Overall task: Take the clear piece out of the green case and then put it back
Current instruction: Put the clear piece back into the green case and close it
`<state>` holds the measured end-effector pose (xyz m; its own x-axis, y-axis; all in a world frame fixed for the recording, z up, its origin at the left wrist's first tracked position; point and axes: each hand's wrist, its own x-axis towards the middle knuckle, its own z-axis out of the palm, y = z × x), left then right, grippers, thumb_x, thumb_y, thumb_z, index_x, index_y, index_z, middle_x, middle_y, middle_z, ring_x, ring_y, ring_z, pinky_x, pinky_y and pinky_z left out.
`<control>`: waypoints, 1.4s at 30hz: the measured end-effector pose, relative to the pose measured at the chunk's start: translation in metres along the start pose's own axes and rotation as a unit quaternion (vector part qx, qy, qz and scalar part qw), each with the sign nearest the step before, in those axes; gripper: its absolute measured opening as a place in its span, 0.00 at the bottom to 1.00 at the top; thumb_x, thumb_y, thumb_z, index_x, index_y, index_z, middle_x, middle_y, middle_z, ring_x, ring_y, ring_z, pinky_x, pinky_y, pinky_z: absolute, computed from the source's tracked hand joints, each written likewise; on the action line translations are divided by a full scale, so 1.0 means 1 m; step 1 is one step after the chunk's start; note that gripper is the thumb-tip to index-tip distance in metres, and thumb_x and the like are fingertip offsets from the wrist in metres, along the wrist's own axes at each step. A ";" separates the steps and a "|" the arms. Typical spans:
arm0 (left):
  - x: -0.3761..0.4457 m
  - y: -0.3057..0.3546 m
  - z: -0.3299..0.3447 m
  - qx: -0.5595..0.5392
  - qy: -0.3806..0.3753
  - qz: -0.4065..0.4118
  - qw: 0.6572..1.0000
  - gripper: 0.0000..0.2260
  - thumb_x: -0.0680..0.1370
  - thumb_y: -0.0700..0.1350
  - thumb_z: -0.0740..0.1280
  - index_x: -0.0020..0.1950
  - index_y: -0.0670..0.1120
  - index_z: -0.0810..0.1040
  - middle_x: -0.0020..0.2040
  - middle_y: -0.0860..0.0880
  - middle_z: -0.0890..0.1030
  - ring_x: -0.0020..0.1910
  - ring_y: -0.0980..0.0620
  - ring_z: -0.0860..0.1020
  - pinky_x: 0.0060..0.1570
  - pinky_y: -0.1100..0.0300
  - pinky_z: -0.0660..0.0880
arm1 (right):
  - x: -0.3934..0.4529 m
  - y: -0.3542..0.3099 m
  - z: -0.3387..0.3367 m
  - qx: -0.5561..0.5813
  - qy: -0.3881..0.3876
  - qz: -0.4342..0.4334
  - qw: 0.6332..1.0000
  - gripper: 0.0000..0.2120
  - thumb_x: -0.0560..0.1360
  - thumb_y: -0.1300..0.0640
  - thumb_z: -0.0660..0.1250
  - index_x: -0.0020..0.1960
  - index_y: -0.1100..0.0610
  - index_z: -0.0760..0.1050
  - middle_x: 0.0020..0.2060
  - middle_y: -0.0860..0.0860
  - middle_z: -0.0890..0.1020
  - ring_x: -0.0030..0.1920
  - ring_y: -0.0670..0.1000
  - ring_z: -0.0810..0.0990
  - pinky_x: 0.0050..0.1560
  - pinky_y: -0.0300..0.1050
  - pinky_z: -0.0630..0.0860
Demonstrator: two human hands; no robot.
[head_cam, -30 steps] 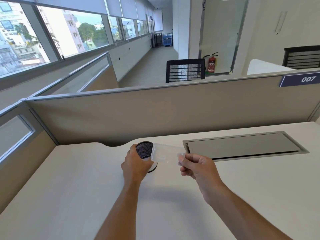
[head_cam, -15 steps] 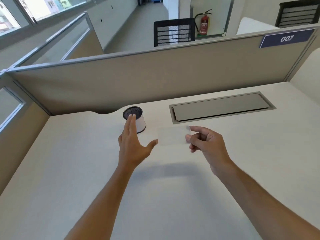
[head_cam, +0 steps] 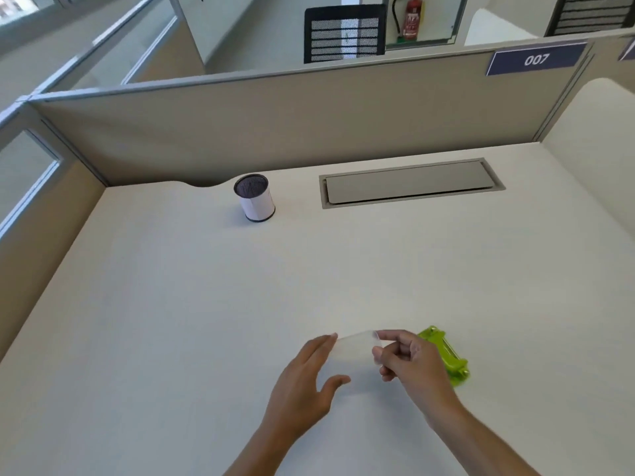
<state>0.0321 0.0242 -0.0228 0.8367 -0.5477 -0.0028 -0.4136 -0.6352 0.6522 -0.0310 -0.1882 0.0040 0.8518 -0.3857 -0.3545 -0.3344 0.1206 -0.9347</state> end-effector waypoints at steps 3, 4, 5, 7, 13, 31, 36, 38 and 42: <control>-0.019 0.005 0.013 0.020 -0.047 -0.011 0.999 0.32 0.77 0.62 0.67 0.79 0.57 0.62 0.75 0.63 0.65 0.65 0.62 0.73 0.63 0.66 0.74 | -0.020 0.018 -0.011 -0.034 0.015 0.012 0.999 0.08 0.75 0.67 0.73 0.51 0.57 0.82 0.29 0.51 0.81 0.29 0.48 0.80 0.32 0.38 0.79; -0.025 0.007 0.017 0.022 -0.056 -0.018 0.998 0.32 0.78 0.61 0.67 0.80 0.57 0.62 0.75 0.63 0.65 0.64 0.62 0.74 0.62 0.67 0.74 | -0.025 0.023 -0.015 -0.049 0.015 0.017 0.999 0.08 0.76 0.67 0.72 0.51 0.57 0.81 0.29 0.50 0.81 0.29 0.48 0.80 0.33 0.39 0.80; -0.030 0.011 0.022 0.022 -0.064 -0.023 0.997 0.31 0.78 0.60 0.67 0.80 0.57 0.62 0.75 0.63 0.65 0.63 0.61 0.74 0.61 0.67 0.74 | -0.031 0.028 -0.020 -0.066 0.012 0.021 0.998 0.08 0.76 0.67 0.72 0.52 0.57 0.81 0.28 0.49 0.81 0.30 0.48 0.81 0.33 0.39 0.80; -0.037 0.015 0.030 0.027 -0.068 -0.025 0.997 0.30 0.79 0.57 0.67 0.79 0.56 0.63 0.74 0.62 0.67 0.64 0.61 0.74 0.62 0.71 0.70 | -0.037 0.036 -0.027 -0.098 0.005 0.028 0.995 0.07 0.77 0.67 0.71 0.51 0.57 0.80 0.29 0.50 0.82 0.30 0.48 0.82 0.34 0.39 0.81; -0.047 0.024 0.047 0.045 -0.068 -0.038 0.996 0.27 0.79 0.51 0.69 0.77 0.51 0.68 0.71 0.56 0.69 0.69 0.56 0.67 0.66 0.69 0.64 | -0.048 0.050 -0.039 -0.236 0.020 0.007 0.972 0.05 0.74 0.59 0.73 0.41 0.52 0.79 0.30 0.53 0.85 0.31 0.48 0.83 0.39 0.47 0.81; -0.043 0.018 0.054 -0.039 -0.057 -0.094 0.993 0.31 0.73 0.48 0.77 0.74 0.50 0.72 0.65 0.61 0.65 0.60 0.57 0.73 0.61 0.68 0.70 | -0.011 0.005 -0.080 -0.432 0.144 -0.084 0.886 0.22 0.72 0.47 0.75 0.61 0.55 0.77 0.55 0.53 0.79 0.50 0.57 0.82 0.48 0.48 0.77; -0.047 0.017 0.053 -0.069 -0.037 -0.107 0.991 0.28 0.71 0.46 0.79 0.70 0.50 0.75 0.64 0.60 0.66 0.55 0.66 0.74 0.51 0.79 0.69 | 0.003 0.000 -0.083 -0.499 0.105 -0.029 0.860 0.21 0.73 0.43 0.72 0.59 0.55 0.77 0.56 0.53 0.80 0.51 0.61 0.82 0.49 0.51 0.78; -0.048 0.017 0.053 -0.081 -0.026 -0.108 0.991 0.28 0.71 0.46 0.79 0.70 0.50 0.75 0.63 0.60 0.66 0.56 0.71 0.72 0.51 0.81 0.69 | 0.005 -0.002 -0.081 -0.551 0.107 -0.040 0.827 0.18 0.73 0.44 0.70 0.56 0.56 0.77 0.52 0.53 0.80 0.47 0.61 0.82 0.44 0.49 0.77; -0.049 0.016 0.054 -0.092 -0.013 -0.106 0.990 0.27 0.71 0.45 0.79 0.68 0.50 0.76 0.63 0.59 0.66 0.57 0.73 0.71 0.52 0.80 0.70 | 0.005 0.001 -0.075 -0.637 0.102 -0.052 0.763 0.15 0.74 0.52 0.68 0.56 0.59 0.75 0.51 0.56 0.80 0.46 0.62 0.83 0.39 0.47 0.72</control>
<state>-0.0347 0.0116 -0.0534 0.8869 -0.4283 -0.1731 -0.1551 -0.6291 0.7616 -0.0568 -0.2585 0.0031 0.8637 -0.4817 -0.1478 -0.4998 -0.8566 -0.1287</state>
